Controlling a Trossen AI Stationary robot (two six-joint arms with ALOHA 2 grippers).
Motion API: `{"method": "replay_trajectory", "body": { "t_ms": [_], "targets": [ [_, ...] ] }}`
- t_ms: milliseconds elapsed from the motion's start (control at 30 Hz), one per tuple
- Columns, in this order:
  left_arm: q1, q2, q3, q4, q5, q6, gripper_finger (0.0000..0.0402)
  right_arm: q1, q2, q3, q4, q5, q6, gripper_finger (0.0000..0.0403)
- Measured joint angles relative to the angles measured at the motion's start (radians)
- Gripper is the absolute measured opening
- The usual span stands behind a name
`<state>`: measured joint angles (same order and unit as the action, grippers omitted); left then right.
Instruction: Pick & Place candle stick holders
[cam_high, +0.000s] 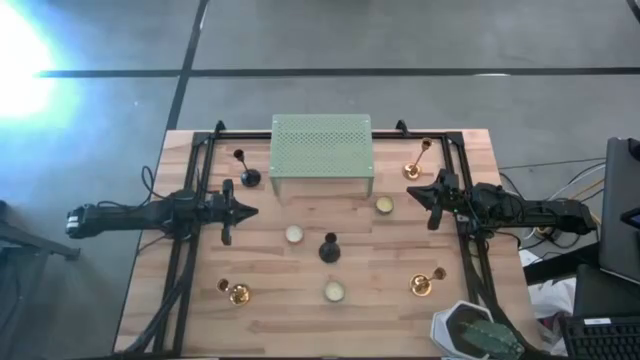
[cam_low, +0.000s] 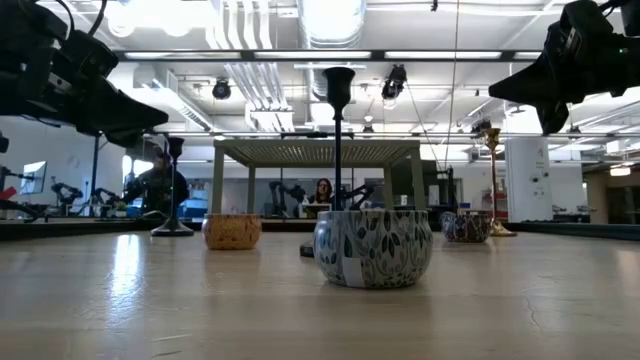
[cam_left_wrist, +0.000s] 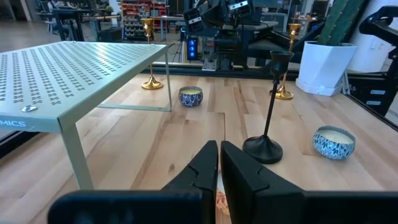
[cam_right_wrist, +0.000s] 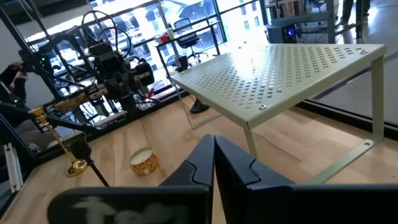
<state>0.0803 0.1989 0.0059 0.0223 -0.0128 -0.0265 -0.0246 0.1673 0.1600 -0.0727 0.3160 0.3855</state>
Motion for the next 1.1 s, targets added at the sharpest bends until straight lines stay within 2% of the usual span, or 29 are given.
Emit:
{"method": "replay_trajectory", "body": {
  "t_ms": [167, 333, 533, 733, 933, 1100],
  "targets": [
    [0.000, 0.000, 0.000, 0.000, 0.000, 0.000, 0.0025, 0.000, 0.000, 0.000, 0.005, 0.000, 0.003, 0.0008],
    [0.000, 0.000, 0.000, 0.000, 0.000, 0.000, 0.0025, -0.001, -0.002, 0.000, 0.103, 0.046, 0.007, 0.0008],
    [0.000, 0.000, 0.000, 0.000, 0.000, 0.000, 0.0025, 0.000, 0.007, 0.000, 0.155, -0.092, 0.008, 0.0008],
    [0.000, 0.000, 0.000, 0.000, 0.000, 0.000, 0.0025, 0.000, 0.015, 0.000, 0.291, -0.337, -0.072, 0.0008],
    [0.000, 0.000, 0.000, 0.000, 0.000, 0.000, 0.0025, 0.000, 0.066, 0.000, 0.400, -0.350, -0.177, 0.0008],
    [0.000, 0.000, 0.000, 0.000, 0.000, 0.000, 0.0025, 0.000, 0.178, 0.000, 0.462, -0.316, -0.292, 0.0009]
  ]
}}
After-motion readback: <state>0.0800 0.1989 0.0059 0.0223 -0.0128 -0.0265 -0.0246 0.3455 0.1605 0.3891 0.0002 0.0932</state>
